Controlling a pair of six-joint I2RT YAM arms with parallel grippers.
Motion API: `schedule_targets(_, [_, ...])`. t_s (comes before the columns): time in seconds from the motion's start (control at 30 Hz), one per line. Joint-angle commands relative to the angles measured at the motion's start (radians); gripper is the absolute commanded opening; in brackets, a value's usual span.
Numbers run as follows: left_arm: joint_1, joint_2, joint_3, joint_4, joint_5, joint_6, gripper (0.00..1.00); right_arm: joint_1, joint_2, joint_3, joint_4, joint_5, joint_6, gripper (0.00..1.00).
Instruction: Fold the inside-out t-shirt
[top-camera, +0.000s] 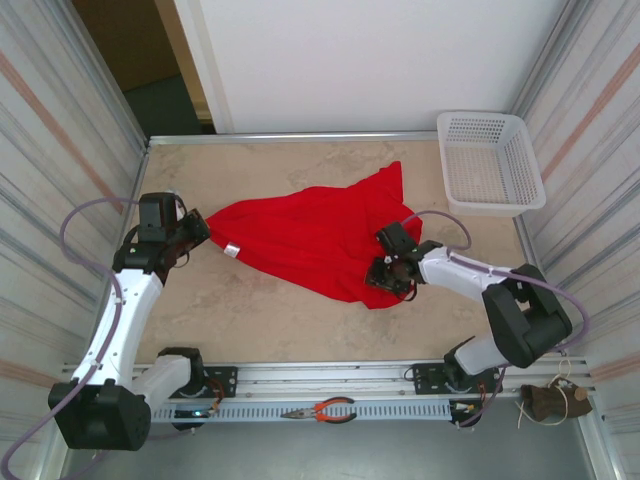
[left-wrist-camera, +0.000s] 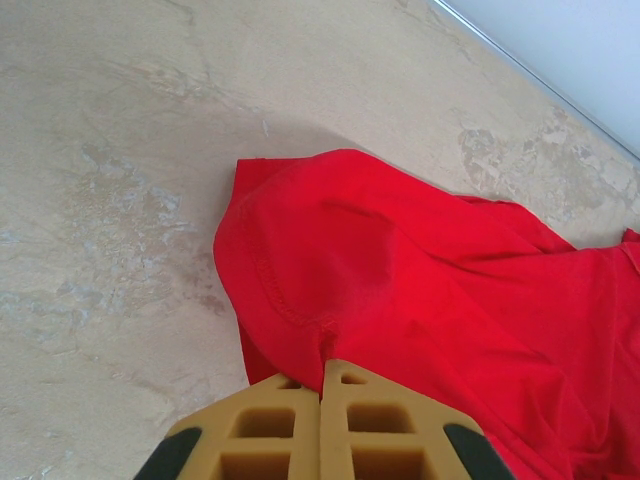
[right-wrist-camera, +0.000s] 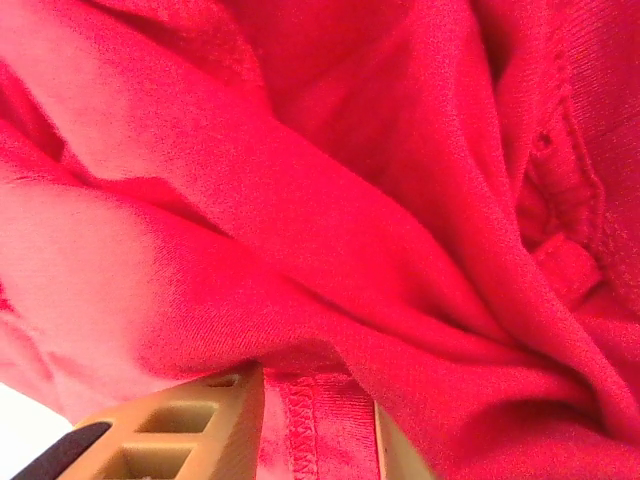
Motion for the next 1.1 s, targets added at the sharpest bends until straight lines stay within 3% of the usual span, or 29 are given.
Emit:
schedule_targets(0.0, [0.013, -0.018, 0.002, -0.009, -0.002, 0.017, 0.00, 0.009, -0.061, -0.029, -0.047, 0.012, 0.031, 0.31])
schedule_targets(0.47, [0.013, -0.017, -0.001, -0.007, 0.004, 0.015, 0.00, 0.023, 0.021, -0.052, 0.012, 0.000, 0.055, 0.30])
schedule_targets(0.53, [0.013, -0.016, -0.001, -0.008, 0.003, 0.015, 0.00, 0.020, 0.036, -0.043, 0.024, -0.011, 0.052, 0.24])
schedule_targets(0.63, [0.013, -0.016, -0.003, -0.006, 0.001, 0.015, 0.00, 0.013, 0.031, -0.009, 0.013, -0.021, 0.034, 0.00])
schedule_targets(0.73, [0.015, -0.010, 0.008, 0.002, 0.009, 0.012, 0.00, -0.020, -0.032, 0.053, -0.032, -0.033, 0.006, 0.00])
schedule_targets(0.9, [0.017, 0.079, 0.158, 0.027, 0.052, -0.005, 0.00, -0.198, -0.157, 0.315, -0.145, -0.111, -0.091, 0.00])
schedule_targets(1.07, [0.023, 0.229, 0.467, 0.030, 0.078, -0.016, 0.00, -0.386, -0.097, 0.768, -0.251, -0.212, -0.185, 0.00])
